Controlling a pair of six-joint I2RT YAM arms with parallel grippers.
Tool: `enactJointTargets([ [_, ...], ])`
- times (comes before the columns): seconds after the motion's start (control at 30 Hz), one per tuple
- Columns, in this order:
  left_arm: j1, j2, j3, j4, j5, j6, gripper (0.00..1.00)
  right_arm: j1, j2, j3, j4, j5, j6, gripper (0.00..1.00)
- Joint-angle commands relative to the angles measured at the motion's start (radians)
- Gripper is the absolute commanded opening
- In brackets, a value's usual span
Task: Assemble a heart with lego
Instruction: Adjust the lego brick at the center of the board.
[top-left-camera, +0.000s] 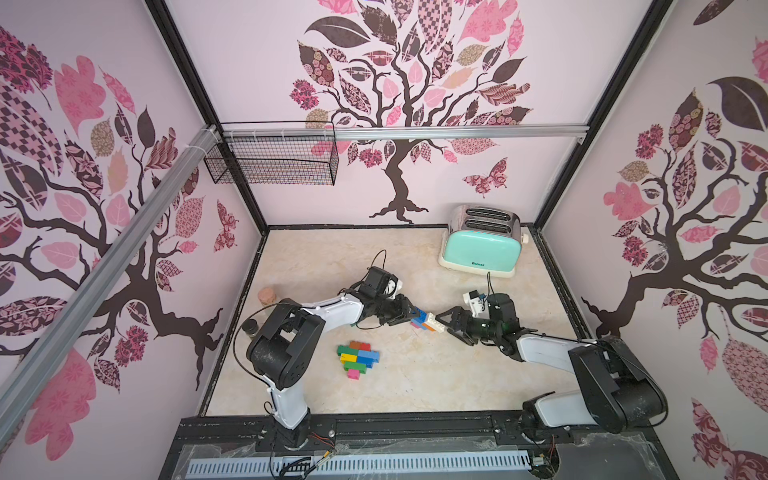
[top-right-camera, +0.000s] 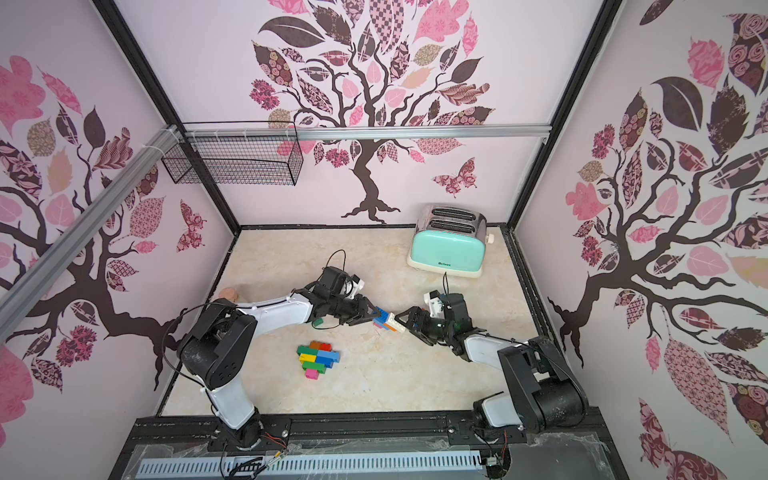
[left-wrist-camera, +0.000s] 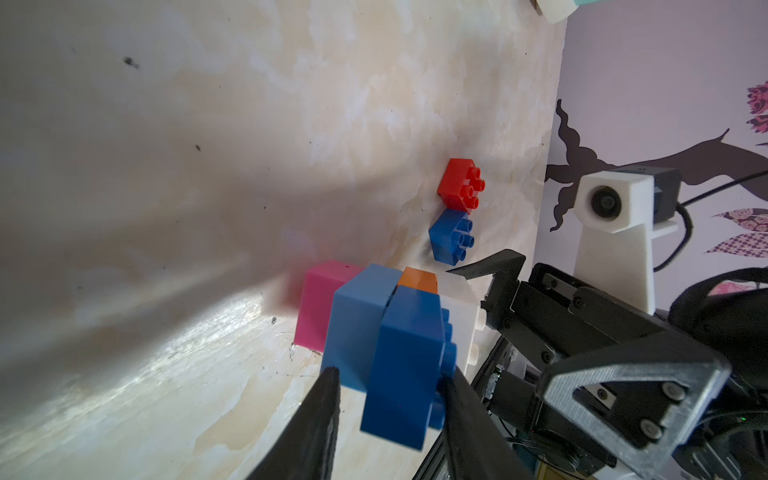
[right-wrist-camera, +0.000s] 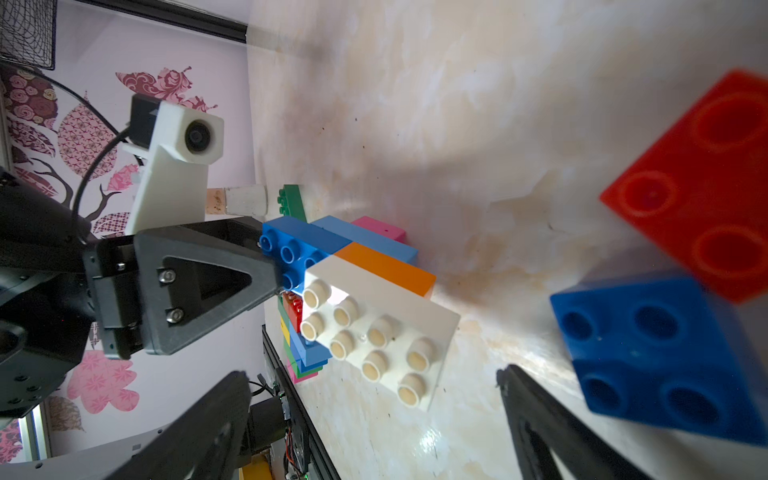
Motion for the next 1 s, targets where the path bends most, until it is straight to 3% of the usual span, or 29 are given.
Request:
enactJointTargets([
  [0.0, 0.013, 0.000, -0.037, 0.015, 0.003, -0.014, 0.42, -0.002, 0.019, 0.020, 0.019, -0.021, 0.011, 0.97],
  [0.33, 0.026, -0.012, -0.099, 0.076, 0.014, -0.040, 0.45, 0.046, 0.048, 0.079, -0.002, -0.012, 0.005, 0.96],
  [0.97, 0.027, -0.077, -0.070, 0.014, -0.031, -0.014, 0.58, 0.047, -0.015, 0.119, -0.171, 0.037, -0.098, 0.96],
])
